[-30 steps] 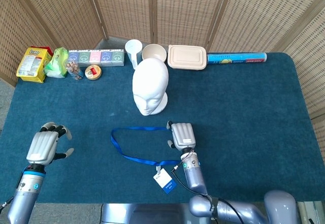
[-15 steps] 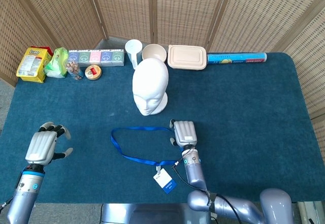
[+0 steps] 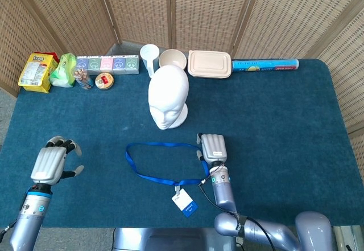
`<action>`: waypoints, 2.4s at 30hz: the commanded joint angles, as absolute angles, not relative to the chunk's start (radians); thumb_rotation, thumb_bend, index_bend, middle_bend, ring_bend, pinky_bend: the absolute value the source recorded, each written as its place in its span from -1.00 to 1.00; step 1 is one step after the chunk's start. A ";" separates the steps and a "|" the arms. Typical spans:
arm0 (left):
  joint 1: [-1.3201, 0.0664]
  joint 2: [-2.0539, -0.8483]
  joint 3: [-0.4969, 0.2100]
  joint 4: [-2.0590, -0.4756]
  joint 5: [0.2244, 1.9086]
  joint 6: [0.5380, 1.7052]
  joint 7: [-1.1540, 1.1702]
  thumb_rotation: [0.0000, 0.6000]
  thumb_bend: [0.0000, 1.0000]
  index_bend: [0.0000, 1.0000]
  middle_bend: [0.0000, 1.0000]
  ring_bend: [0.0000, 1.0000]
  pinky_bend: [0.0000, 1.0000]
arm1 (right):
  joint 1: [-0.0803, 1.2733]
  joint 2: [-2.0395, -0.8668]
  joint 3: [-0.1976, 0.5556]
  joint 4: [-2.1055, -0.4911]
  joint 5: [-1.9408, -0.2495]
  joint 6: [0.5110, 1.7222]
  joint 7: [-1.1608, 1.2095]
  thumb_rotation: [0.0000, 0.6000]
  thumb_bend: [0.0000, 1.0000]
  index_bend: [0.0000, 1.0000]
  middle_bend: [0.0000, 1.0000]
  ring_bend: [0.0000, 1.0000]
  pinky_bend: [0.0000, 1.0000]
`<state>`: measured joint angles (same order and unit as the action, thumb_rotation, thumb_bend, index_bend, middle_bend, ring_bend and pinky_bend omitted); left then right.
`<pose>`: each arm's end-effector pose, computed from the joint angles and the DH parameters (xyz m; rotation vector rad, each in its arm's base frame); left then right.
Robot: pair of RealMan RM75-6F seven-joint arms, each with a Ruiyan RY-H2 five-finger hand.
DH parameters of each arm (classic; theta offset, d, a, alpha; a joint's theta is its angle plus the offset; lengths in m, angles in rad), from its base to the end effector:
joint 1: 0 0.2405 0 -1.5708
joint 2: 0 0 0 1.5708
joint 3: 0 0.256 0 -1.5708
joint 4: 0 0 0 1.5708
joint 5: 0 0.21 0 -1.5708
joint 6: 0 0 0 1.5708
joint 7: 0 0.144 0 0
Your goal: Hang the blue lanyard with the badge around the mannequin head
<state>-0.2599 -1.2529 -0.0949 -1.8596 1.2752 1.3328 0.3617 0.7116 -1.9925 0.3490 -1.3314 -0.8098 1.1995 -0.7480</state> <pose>-0.2369 0.2249 0.0910 -1.4751 -1.0246 -0.8776 -0.1128 -0.3230 -0.0958 1.5451 -1.1103 0.8016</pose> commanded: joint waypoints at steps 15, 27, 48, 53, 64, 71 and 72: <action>-0.261 -1.252 -0.089 -1.863 1.278 1.339 0.354 0.99 -0.62 0.01 -0.18 -0.31 -0.64 | 0.712 -1.987 0.321 -1.324 -0.811 1.207 -0.764 1.00 -0.16 0.05 0.92 1.00 1.00; -0.259 -1.251 -0.083 -1.854 1.281 1.339 0.339 0.98 -0.62 0.01 -0.18 -0.31 -0.64 | 0.715 -2.002 0.313 -1.301 -0.815 1.215 -0.771 1.00 -0.14 0.17 0.92 1.00 1.00; -0.259 -1.250 -0.079 -1.840 1.288 1.330 0.302 0.99 -0.62 0.01 -0.18 -0.31 -0.64 | 0.721 -2.003 0.312 -1.279 -0.814 1.205 -0.782 1.00 -0.13 0.15 0.92 1.00 1.00; -0.259 -1.248 -0.077 -1.840 1.288 1.327 0.297 0.99 -0.62 0.01 -0.18 -0.31 -0.64 | 0.724 -2.002 0.315 -1.274 -0.814 1.202 -0.784 1.00 -0.12 0.15 0.92 1.00 1.00; -0.264 -1.248 -0.079 -1.833 1.287 1.323 0.298 0.98 -0.62 0.01 -0.18 -0.31 -0.63 | 0.726 -2.008 0.320 -1.258 -0.813 1.195 -0.776 1.00 -0.05 0.20 0.92 1.00 1.00; -0.283 -1.251 -0.084 -1.829 1.283 1.302 0.319 0.98 -0.62 0.01 -0.17 -0.31 -0.57 | 0.719 -1.991 0.322 -1.296 -0.827 1.208 -0.763 1.00 -0.03 0.24 0.93 1.00 1.00; -0.285 -1.252 -0.085 -1.829 1.283 1.300 0.323 0.99 -0.62 0.01 -0.17 -0.30 -0.53 | 0.718 -1.990 0.322 -1.300 -0.828 1.209 -0.763 1.00 -0.03 0.24 0.93 1.00 1.00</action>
<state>-0.2833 -1.2508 -0.0840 -1.8291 1.2829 1.3017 0.3207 0.7194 -1.9925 0.3214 -1.2965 -0.8261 1.2073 -0.7641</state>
